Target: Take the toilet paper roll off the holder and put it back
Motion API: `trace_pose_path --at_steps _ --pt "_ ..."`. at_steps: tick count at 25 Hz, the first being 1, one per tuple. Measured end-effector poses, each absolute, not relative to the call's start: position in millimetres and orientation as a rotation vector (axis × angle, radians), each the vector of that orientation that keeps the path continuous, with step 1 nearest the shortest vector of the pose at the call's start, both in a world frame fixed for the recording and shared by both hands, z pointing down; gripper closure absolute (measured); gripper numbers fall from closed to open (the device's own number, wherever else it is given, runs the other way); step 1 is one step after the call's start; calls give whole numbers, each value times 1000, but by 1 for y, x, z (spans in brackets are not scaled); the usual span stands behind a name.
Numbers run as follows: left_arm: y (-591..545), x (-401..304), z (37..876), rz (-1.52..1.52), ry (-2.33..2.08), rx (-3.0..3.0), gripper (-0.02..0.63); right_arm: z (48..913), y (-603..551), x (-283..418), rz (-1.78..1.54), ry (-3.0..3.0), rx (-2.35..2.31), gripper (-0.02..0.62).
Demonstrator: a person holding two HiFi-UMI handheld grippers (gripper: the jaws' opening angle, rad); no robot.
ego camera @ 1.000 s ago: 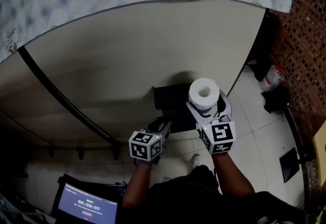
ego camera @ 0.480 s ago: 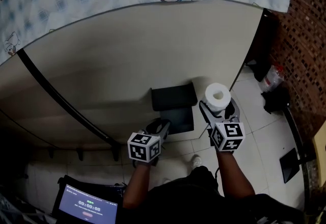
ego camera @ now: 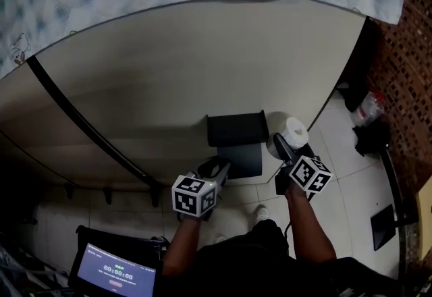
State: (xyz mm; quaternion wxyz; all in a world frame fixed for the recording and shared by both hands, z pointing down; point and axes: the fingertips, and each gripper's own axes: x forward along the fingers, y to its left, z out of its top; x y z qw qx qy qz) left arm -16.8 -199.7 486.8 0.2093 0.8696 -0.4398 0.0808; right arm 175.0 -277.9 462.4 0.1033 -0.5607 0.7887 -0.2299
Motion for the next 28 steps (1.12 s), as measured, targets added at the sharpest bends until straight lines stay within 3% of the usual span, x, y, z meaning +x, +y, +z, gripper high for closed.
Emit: trace_pose_path --at_steps 10,28 --pt "-200 -17 486 220 -1224 2412 454 510 -295 152 -1182 2024 -1178 149" --pt "-199 -17 485 206 -1223 2395 454 518 -303 143 -1272 1769 -888 153"
